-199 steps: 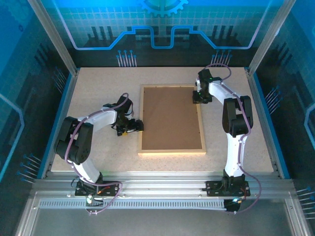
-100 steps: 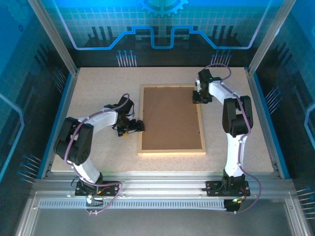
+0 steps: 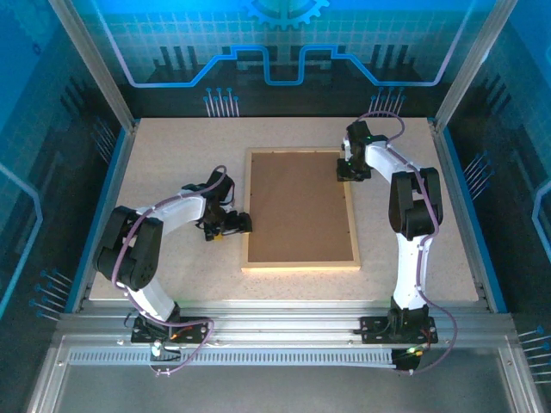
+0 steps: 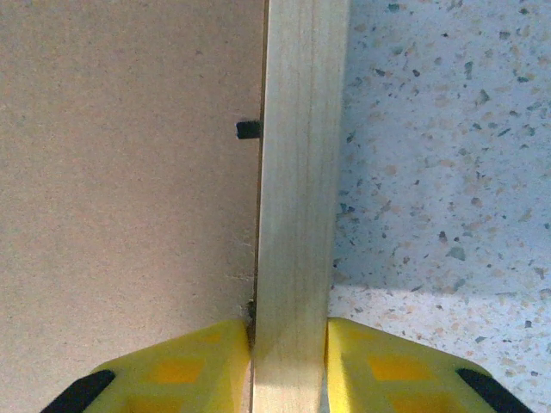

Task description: Put the photo into the frame

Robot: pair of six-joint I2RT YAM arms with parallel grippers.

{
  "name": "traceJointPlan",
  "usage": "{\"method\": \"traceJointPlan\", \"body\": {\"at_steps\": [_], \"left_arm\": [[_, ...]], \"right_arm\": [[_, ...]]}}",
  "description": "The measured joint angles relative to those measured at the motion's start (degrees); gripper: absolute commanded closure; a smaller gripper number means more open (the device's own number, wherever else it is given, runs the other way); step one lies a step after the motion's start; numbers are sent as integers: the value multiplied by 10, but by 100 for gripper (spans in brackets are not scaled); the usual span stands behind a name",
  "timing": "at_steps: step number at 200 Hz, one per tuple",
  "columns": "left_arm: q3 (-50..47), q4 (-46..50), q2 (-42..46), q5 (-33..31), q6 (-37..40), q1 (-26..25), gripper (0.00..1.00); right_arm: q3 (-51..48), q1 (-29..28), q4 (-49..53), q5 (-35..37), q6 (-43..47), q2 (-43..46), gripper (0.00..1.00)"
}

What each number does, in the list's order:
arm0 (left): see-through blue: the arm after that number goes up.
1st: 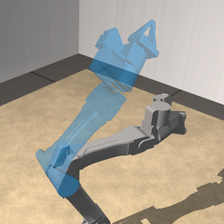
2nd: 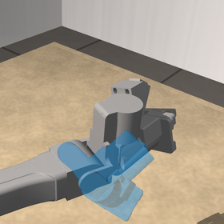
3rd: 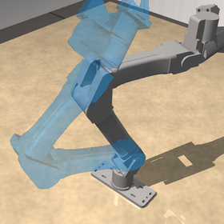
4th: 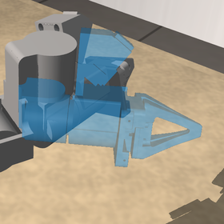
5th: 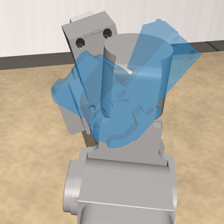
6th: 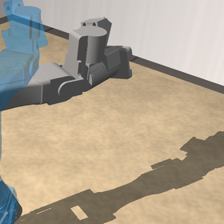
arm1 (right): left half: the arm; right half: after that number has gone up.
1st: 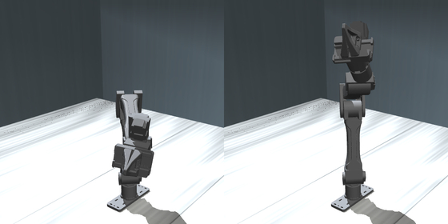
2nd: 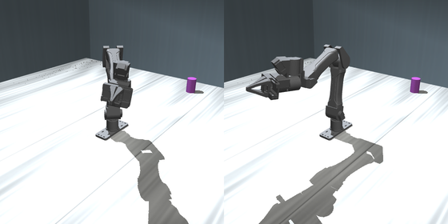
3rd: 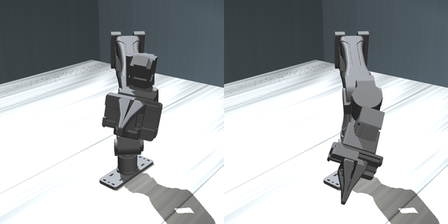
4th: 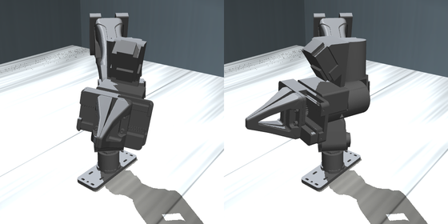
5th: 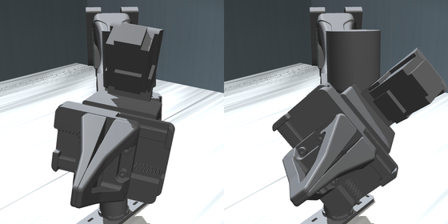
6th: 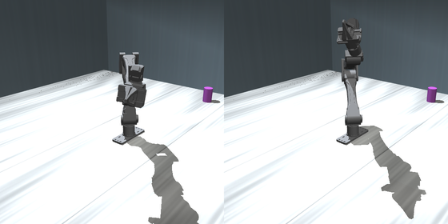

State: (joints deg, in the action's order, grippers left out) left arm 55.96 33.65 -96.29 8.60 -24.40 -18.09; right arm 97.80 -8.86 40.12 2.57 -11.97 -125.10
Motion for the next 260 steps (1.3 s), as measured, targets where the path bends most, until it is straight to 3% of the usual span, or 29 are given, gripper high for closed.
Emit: {"method": "traceJointPlan", "body": {"at_steps": [75, 150, 260], "left_arm": [[7, -5, -18, 6, -12, -12, 14], [87, 66, -90, -16, -12, -45, 17], [119, 95, -109, -17, -5, -52, 14]], "right_arm": [[0, 0, 0, 0, 0, 0, 68], [0, 0, -6, 4, 0, 0, 68], [-1, 0, -12, 13, 0, 0, 68]]}}
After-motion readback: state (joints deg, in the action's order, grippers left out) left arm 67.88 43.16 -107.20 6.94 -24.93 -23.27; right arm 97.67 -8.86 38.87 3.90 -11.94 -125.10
